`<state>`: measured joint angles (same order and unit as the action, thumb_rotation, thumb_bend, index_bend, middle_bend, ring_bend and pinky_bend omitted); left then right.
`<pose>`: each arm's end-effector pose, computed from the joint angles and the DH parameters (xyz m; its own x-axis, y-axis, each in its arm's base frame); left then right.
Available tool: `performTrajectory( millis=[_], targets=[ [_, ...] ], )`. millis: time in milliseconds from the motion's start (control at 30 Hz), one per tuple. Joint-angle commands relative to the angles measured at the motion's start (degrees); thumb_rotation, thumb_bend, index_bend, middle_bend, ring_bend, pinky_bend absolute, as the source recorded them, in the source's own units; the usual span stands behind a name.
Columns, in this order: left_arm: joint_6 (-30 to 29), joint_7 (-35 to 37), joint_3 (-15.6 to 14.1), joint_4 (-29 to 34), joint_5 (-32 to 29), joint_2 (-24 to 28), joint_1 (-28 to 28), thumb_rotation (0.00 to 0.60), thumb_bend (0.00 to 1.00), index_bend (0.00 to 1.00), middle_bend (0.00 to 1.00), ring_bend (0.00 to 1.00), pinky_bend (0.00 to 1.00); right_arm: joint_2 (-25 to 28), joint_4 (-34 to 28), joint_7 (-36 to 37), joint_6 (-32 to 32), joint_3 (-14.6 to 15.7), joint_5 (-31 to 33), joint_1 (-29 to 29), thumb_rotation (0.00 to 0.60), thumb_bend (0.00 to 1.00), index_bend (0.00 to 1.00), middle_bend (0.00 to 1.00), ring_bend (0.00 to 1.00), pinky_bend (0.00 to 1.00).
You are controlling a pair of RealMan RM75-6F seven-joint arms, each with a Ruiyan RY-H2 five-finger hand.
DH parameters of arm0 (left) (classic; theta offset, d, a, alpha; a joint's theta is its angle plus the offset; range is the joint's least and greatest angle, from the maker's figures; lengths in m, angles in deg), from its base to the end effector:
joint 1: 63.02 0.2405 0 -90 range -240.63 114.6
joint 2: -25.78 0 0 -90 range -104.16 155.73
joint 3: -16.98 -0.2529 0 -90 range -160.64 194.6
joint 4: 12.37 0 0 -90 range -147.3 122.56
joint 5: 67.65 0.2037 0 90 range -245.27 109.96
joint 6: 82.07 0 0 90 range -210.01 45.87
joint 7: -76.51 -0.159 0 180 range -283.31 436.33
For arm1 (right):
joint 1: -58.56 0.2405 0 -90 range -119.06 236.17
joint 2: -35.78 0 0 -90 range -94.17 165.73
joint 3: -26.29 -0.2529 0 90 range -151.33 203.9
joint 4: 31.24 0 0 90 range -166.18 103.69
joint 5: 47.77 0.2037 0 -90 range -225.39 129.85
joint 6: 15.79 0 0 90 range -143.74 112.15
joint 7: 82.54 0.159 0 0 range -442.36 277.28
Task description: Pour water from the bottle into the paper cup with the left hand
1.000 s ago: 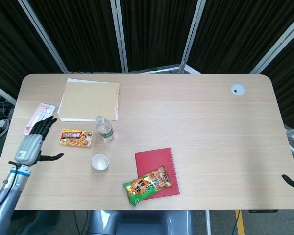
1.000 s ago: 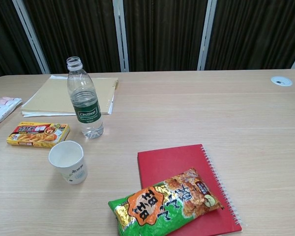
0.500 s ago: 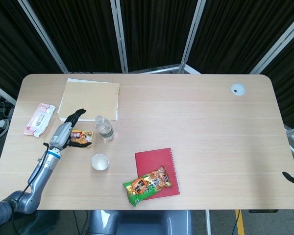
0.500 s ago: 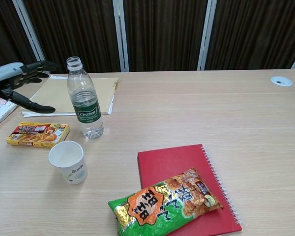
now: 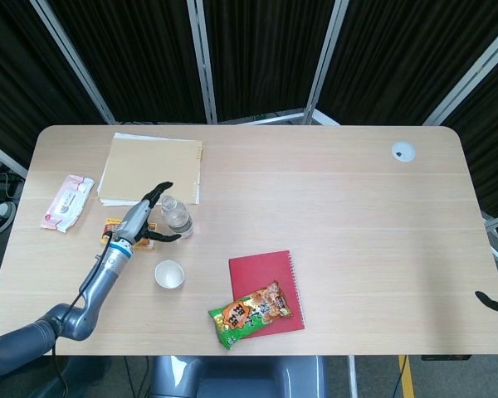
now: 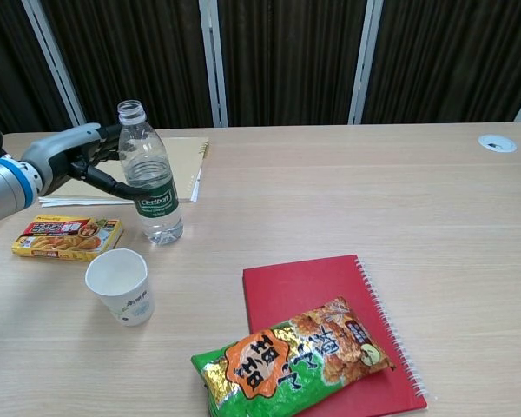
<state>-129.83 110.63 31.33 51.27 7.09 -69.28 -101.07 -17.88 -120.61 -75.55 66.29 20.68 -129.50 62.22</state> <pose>-0.2043 0.3828 -0.0237 -0.2321 0.3916 0.8904 0.9600 -0.0551 0.2745 -0.3358 -0.1990 0.2369 0.4837 0.0099 0.8752 -0.8719 0.0924 0.4808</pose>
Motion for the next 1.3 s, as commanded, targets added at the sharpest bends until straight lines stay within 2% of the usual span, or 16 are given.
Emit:
performTrajectory(
  millis=[33,367,533,633,800,967,1067,1300],
  targets=[
    [1.1,1.0,0.0,-1.8,0.1,-1.0,-1.0,0.600,0.00,0.00,0.00,0.00,0.00,-0.1,0.0,-0.2,-0.1,0.0,0.1,0.1,0.600,0.00,0.00,0.00,0.00,0.00],
    [4.1,7.5,0.0,-10.7,0.9,-6.4,-4.4,0.600,0.01,0.00,0.00,0.00,0.00,-0.5,-0.1,-1.9,0.0,-0.4,1.0,0.2,0.600,0.00,0.00,0.00,0.00,0.00],
    [6.1,9.7,-0.3,-12.8,1.2,-7.8,-5.8,0.600,0.04,0.02,0.00,0.00,0.01,-0.5,0.2,-1.9,-0.3,-0.7,1.9,0.3,0.600,0.00,0.00,0.00,0.00,0.00],
    [6.7,10.6,-0.4,-13.5,1.4,-8.3,-6.5,0.600,0.14,0.14,0.07,0.02,0.06,-0.7,0.6,-2.2,-0.6,-0.8,2.3,0.4,0.600,0.00,0.00,0.00,0.00,0.00],
    [6.9,12.7,0.5,-13.2,0.6,-9.0,-6.9,0.600,0.45,0.36,0.28,0.17,0.18,-0.8,1.1,-1.7,-1.2,-0.9,2.8,0.5,0.600,0.00,0.00,0.00,0.00,0.00],
    [8.4,14.9,1.0,-11.6,0.0,-8.2,-7.4,0.600,0.63,0.56,0.45,0.31,0.31,-0.7,1.7,-0.6,-1.7,-1.1,3.3,0.6,0.600,0.00,0.00,0.00,0.00,0.00],
    [8.4,15.5,1.2,-10.8,-0.3,-8.0,-7.4,0.600,0.66,0.60,0.49,0.34,0.35,-0.7,1.9,-0.4,-1.7,-1.1,3.3,0.5,0.600,0.00,0.00,0.00,0.00,0.00],
    [5.5,17.0,2.6,-7.1,0.1,-5.9,-6.9,0.600,0.66,0.61,0.50,0.36,0.36,-0.7,2.0,-0.3,-1.5,-1.0,3.0,0.5,0.600,0.00,0.00,0.00,0.00,0.00]
  ],
)
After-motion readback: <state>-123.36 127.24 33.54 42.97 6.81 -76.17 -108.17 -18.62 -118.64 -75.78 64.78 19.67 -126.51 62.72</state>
